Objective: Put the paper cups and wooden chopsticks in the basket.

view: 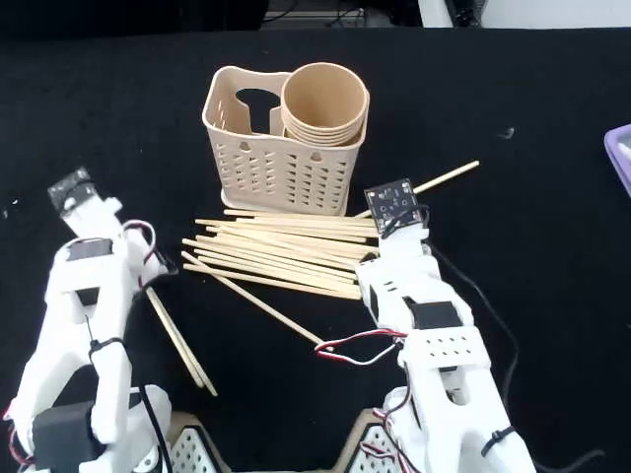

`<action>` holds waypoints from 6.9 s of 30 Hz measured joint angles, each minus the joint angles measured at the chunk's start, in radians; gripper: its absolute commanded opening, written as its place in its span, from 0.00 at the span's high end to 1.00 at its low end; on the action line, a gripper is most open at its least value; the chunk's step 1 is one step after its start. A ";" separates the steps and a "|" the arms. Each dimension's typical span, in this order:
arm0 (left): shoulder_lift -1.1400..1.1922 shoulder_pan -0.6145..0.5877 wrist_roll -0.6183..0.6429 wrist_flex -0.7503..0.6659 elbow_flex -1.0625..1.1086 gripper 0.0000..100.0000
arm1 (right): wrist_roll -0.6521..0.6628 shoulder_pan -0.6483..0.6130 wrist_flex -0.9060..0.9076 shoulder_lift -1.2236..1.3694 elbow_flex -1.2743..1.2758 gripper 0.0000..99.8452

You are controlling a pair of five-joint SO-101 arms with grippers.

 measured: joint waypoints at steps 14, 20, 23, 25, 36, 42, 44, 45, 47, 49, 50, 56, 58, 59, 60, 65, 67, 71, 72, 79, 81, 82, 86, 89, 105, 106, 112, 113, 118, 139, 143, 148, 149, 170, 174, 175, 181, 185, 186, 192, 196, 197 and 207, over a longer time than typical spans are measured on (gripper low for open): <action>0.000 0.012 -0.002 0.048 0.018 0.83 | 0.000 0.000 0.000 0.000 0.000 0.79; 0.000 -0.014 0.000 0.086 0.003 0.83 | 0.000 0.000 0.000 0.000 0.000 0.79; 0.023 -0.008 -0.046 0.175 -0.035 0.83 | 0.000 0.000 0.000 0.000 0.000 0.79; 0.066 -0.011 -0.077 0.232 -0.074 0.83 | 0.000 0.000 0.000 0.000 0.000 0.79; 0.506 -0.009 -0.068 0.285 -0.344 0.83 | 0.000 0.000 0.000 0.000 0.000 0.79; 0.546 -0.006 -0.064 0.285 -0.384 0.97 | 0.000 0.000 0.000 0.000 0.000 0.79; 0.540 0.000 -0.063 0.299 -0.397 0.97 | 0.000 0.000 0.000 0.000 0.000 0.79; 0.535 0.003 -0.063 0.311 -0.402 0.97 | 0.000 0.000 0.000 0.000 0.000 0.79; 0.519 0.006 -0.063 0.339 -0.410 0.97 | 0.000 0.000 0.000 0.000 0.000 0.79; 0.499 0.006 -0.063 0.350 -0.404 0.97 | 0.000 0.000 0.000 0.000 0.000 0.79; 0.477 0.006 -0.064 0.359 -0.387 0.97 | 0.000 0.000 0.000 0.000 0.000 0.79; 0.298 -0.003 -0.063 0.417 -0.381 0.97 | 0.000 0.000 0.000 0.000 0.000 0.79; 0.215 -0.003 -0.063 0.417 -0.381 0.97 | 0.000 0.000 0.000 0.000 0.000 0.79; 0.176 -0.005 -0.063 0.419 -0.381 0.97 | 0.000 0.000 0.000 0.000 0.000 0.79; 0.138 -0.005 -0.063 0.419 -0.381 0.97 | 0.000 0.000 0.000 0.000 0.000 0.79; -0.048 -0.005 -0.063 0.358 -0.381 0.97 | 0.000 0.000 0.000 0.000 0.000 0.79; -0.130 -0.005 -0.063 0.316 -0.381 0.97 | 0.000 0.000 0.000 0.000 0.000 0.81; -0.316 -0.005 -0.064 0.233 -0.381 0.97 | 0.000 0.000 0.000 0.000 0.000 0.99; -0.364 -0.005 -0.064 0.209 -0.381 0.97 | 0.000 0.000 0.000 0.000 0.000 0.99; -0.637 -0.005 -0.066 -0.057 -0.381 0.97 | 0.000 0.005 -0.052 0.000 0.031 0.99; -0.664 0.023 -0.066 -0.169 -0.381 0.97 | 0.000 0.008 -0.057 0.000 0.031 0.99; -0.671 0.052 -0.063 -0.222 -0.381 0.97 | 0.000 0.006 -0.058 0.000 0.031 0.99; -0.646 0.203 -0.066 -0.379 -0.384 0.97 | 0.000 0.006 -0.058 0.000 0.031 0.99; -0.552 0.299 -0.066 -0.465 -0.399 0.97 | 0.000 0.006 -0.058 0.000 0.031 0.99; -0.055 0.396 -0.190 -0.529 -0.657 0.97 | 0.000 0.006 -0.058 0.000 0.031 0.99; -0.046 0.404 -0.206 -0.522 -0.657 0.97 | 0.000 0.006 -0.058 0.000 0.031 0.99; -0.038 0.451 -0.310 -0.512 -0.552 0.97 | 0.000 0.006 -0.058 0.000 0.031 0.99; -0.037 0.453 -0.330 -0.512 -0.537 0.97 | 0.000 0.006 -0.058 0.000 0.031 0.99; -0.037 0.446 -0.368 -0.512 -0.512 0.96 | 0.000 0.006 -0.058 0.000 0.031 0.99; -0.074 0.434 -0.370 -0.175 -0.727 0.88 | 0.000 0.006 -0.058 0.000 0.031 0.99; -0.199 0.367 -0.370 -0.038 -0.775 0.88 | 0.000 0.006 -0.058 0.000 0.031 0.99; -0.362 0.121 -0.368 0.227 -0.730 0.88 | 0.000 0.006 -0.058 0.000 0.031 0.97; -0.374 0.054 -0.368 0.270 -0.689 0.88 | 0.000 0.006 -0.058 0.000 0.031 0.94; -0.095 -0.144 -0.414 0.132 -0.012 0.88 | 0.269 -0.316 0.344 0.049 -0.178 0.80; -0.072 -0.144 -0.414 0.126 -0.012 0.88 | 0.321 -0.334 0.344 0.184 -0.247 0.70; -0.068 -0.144 -0.414 0.126 -0.012 0.88 | 0.333 -0.334 0.344 0.226 -0.269 0.68; -0.066 -0.144 -0.414 0.126 -0.012 0.88 | 0.456 -0.336 0.344 0.468 -0.374 0.68; -0.066 -0.144 -0.414 0.126 -0.012 0.88 | 0.489 -0.336 0.299 0.586 -0.391 0.77; -0.066 -0.144 -0.414 0.126 -0.012 0.88 | 0.493 -0.336 0.287 0.612 -0.391 0.80; -0.066 -0.144 -0.414 0.126 -0.012 0.88 | 0.494 -0.334 0.264 0.669 -0.419 0.97; -0.066 -0.144 -0.414 0.126 -0.012 0.88 | 0.494 -0.336 0.293 0.623 -0.416 0.99; -0.066 -0.144 -0.414 0.126 -0.012 0.88 | 0.494 -0.336 0.308 0.595 -0.416 0.99; -0.066 -0.144 -0.414 0.072 0.023 0.88 | 0.494 -0.310 0.503 0.150 -0.261 0.99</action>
